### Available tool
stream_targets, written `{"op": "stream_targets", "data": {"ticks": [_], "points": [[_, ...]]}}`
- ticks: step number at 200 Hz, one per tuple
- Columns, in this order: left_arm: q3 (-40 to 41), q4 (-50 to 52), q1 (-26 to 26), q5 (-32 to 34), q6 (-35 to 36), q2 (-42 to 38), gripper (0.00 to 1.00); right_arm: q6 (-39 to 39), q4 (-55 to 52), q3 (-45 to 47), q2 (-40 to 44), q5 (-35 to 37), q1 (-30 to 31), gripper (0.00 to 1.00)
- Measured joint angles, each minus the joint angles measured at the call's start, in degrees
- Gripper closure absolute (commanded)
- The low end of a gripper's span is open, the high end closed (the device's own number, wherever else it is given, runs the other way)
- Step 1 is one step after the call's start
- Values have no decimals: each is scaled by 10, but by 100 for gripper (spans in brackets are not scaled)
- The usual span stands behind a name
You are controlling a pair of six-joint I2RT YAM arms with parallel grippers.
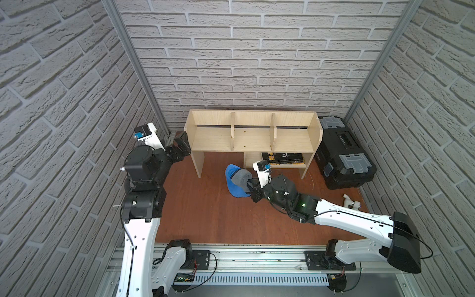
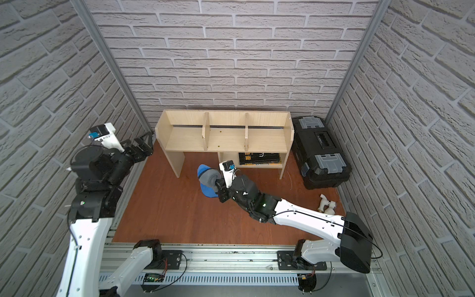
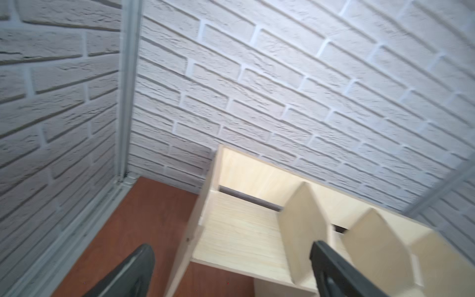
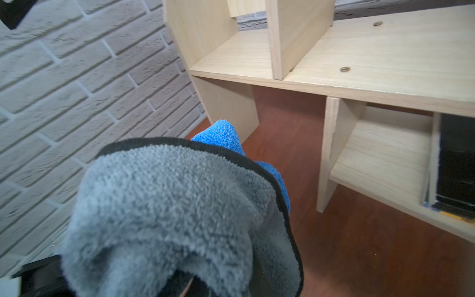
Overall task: Wipe the bookshelf clean with a cloth
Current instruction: Adjust the cleaning item.
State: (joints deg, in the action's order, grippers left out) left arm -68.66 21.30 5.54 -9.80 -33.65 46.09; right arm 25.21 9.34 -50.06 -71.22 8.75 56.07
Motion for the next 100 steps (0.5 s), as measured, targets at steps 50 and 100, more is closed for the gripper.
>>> {"op": "stream_targets", "data": {"ticks": [50,100], "points": [[180,-41,-220,-135,-122,-113,2,66,88,120,104,-94,-18,97],[288,-97,-345,-128,-194,-177,2,126,195,181,173,-148,-44,97]]}}
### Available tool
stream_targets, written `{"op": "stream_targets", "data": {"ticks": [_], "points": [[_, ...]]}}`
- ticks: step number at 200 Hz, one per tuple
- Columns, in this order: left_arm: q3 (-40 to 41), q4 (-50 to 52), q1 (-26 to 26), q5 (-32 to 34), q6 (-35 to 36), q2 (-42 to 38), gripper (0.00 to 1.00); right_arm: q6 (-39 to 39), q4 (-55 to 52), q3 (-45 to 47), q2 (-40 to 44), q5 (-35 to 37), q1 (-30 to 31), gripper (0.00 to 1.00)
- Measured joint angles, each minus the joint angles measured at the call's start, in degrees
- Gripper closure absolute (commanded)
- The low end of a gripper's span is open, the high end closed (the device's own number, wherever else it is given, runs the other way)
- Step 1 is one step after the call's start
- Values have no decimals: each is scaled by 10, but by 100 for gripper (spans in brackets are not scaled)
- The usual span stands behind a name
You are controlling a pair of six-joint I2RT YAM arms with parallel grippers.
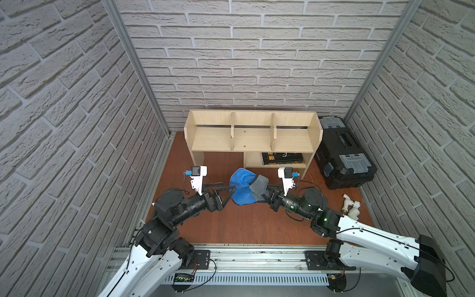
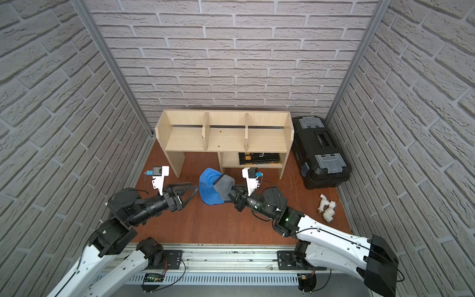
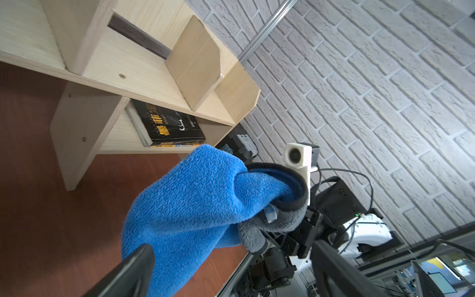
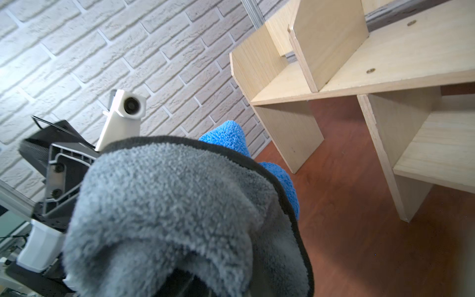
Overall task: Wipe the bookshelf clean with a cloth
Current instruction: Adjust the cleaning item.
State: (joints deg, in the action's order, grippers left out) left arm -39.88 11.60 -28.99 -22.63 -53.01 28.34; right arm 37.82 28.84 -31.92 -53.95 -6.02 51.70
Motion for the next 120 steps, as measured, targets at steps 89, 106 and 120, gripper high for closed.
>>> {"op": "stream_targets", "data": {"ticks": [89,106,120], "points": [[81,-219,-38,-15,-63,86,2,77,137,14,-80,-87,-3,97],[81,-238,-38,-17,-62,78,3,84,142,6,-115,-102,-3,97],[81,-243,-39,-18,-57,68,8,91,151,2,-138,-111,-3,97]]}}
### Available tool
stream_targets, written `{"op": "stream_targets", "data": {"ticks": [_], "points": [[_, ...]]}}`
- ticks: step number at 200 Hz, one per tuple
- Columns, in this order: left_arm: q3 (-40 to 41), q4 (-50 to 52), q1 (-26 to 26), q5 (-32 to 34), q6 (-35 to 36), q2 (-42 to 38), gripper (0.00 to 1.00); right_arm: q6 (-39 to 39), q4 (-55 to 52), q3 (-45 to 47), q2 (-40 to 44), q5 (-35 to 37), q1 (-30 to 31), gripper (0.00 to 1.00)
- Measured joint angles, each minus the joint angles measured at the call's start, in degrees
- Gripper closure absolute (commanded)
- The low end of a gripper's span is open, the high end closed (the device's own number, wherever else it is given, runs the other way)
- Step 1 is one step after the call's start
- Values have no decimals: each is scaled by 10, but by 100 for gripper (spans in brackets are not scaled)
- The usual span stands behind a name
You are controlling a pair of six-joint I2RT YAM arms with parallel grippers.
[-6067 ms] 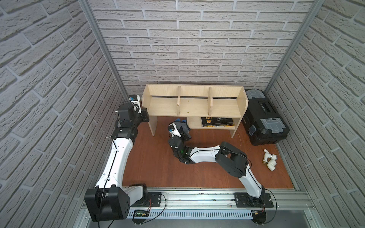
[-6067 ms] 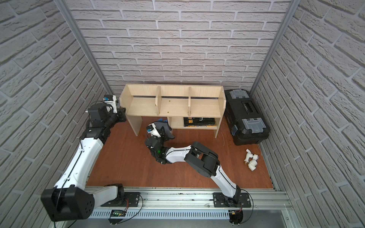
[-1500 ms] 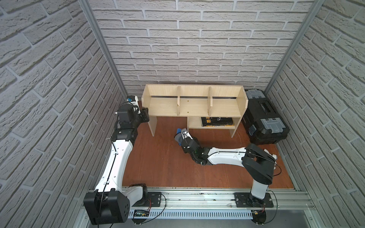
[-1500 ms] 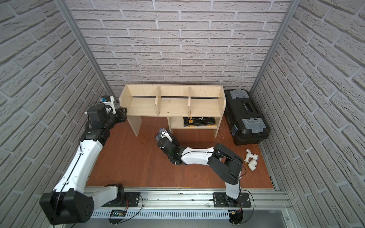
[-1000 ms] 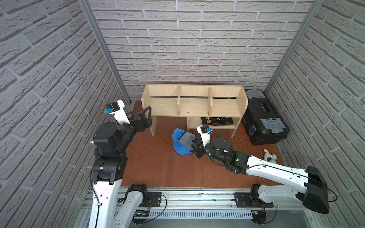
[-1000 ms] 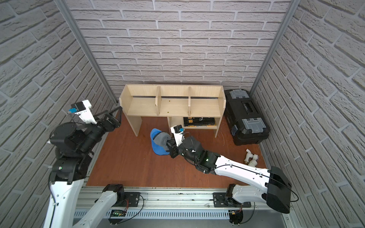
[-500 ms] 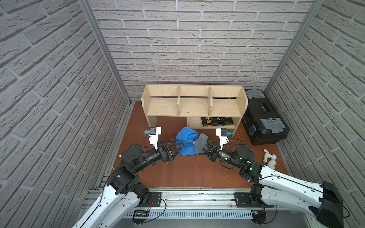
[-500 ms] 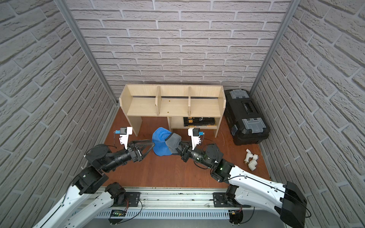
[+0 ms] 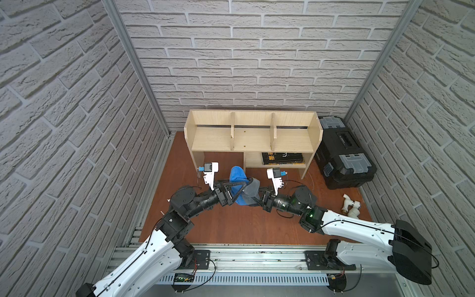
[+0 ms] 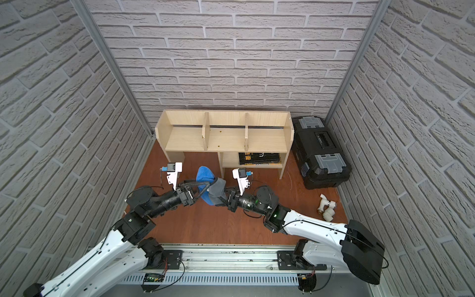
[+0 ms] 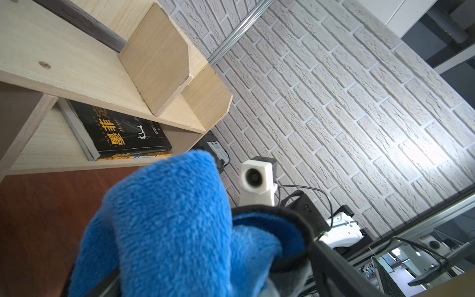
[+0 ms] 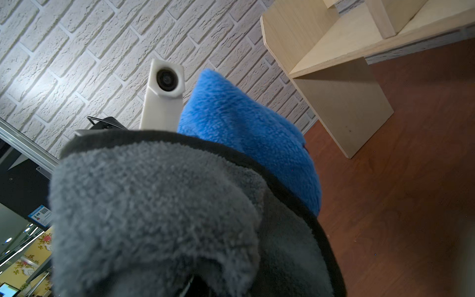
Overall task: Wipe the bookshelf clean with a cloth
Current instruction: Adjust the cleaning item.
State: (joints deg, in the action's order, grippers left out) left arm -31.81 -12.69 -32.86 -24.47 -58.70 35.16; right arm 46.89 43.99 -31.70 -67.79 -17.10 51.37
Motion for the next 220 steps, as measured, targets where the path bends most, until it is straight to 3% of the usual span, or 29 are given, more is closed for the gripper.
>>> {"op": "stream_targets", "data": {"ticks": [90,134,154,168,199,220], "points": [[0,99,0,13,83,-16,12,24,44,-21,-65,-37,7,97],[0,112,0,8,104,-10,39,20,34,-30,-69,-35,17,97],[0,111,0,3,109,2,62,16,29,-31,-69,-33,19,96],[-2,111,2,7,116,9,80,12,22,-31,-67,-29,19,88],[-9,127,-1,16,132,1,92,-5,-14,-31,-55,-8,21,45],[-20,147,-4,17,145,-9,100,-22,-49,-30,-37,7,23,33]]}}
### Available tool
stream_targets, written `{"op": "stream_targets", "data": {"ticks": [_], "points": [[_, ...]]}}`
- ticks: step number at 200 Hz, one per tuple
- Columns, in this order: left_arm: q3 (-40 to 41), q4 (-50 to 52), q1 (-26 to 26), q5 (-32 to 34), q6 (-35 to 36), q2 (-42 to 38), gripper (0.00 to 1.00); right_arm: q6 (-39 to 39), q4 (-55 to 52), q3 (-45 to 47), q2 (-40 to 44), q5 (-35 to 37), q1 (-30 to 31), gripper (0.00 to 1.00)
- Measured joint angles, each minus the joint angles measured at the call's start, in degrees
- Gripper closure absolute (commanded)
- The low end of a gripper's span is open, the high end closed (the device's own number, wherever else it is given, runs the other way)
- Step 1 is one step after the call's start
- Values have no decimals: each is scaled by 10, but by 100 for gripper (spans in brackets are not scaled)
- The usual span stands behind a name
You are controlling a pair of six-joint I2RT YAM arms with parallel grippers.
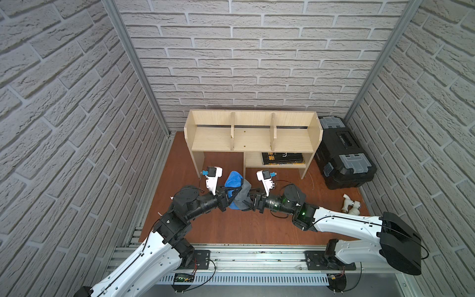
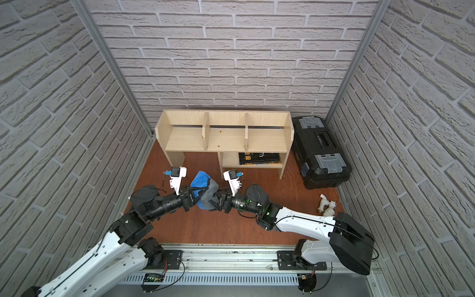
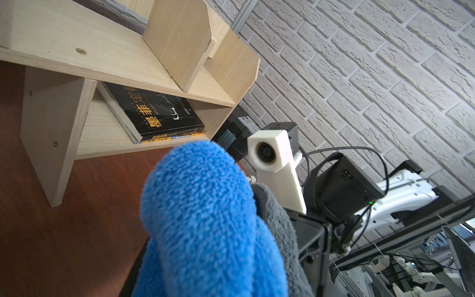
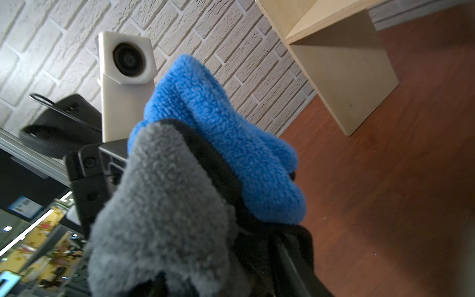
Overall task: Wipe the bookshelf clean with a cloth
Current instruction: Adjust the cleaning item, then hold the shelf at the center of the board.
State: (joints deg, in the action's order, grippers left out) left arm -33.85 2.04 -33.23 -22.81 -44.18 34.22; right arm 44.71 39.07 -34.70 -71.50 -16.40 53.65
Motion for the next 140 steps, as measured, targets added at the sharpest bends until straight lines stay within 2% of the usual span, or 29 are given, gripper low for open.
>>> {"op": "stream_targets", "data": {"ticks": [20,38,55,79,92,104,121,140], "points": [[-24,35,-3,14,22,-2,100,-31,-71,0,53,28,2,24],[-39,63,-3,41,42,-9,100,-73,-187,-7,127,86,3,13],[-44,90,-3,80,60,-20,100,-118,-327,-40,200,180,2,3],[-44,136,-3,133,83,-34,100,-172,-497,-124,260,336,-18,2],[-44,154,-3,155,92,-38,100,-204,-578,-192,259,408,-63,2],[-44,162,-2,166,98,-43,100,-236,-634,-260,237,447,-122,2],[-44,165,-2,175,106,-48,100,-276,-686,-361,173,461,-213,4],[-49,176,-2,182,113,-49,100,-305,-711,-440,93,445,-304,12]]}}
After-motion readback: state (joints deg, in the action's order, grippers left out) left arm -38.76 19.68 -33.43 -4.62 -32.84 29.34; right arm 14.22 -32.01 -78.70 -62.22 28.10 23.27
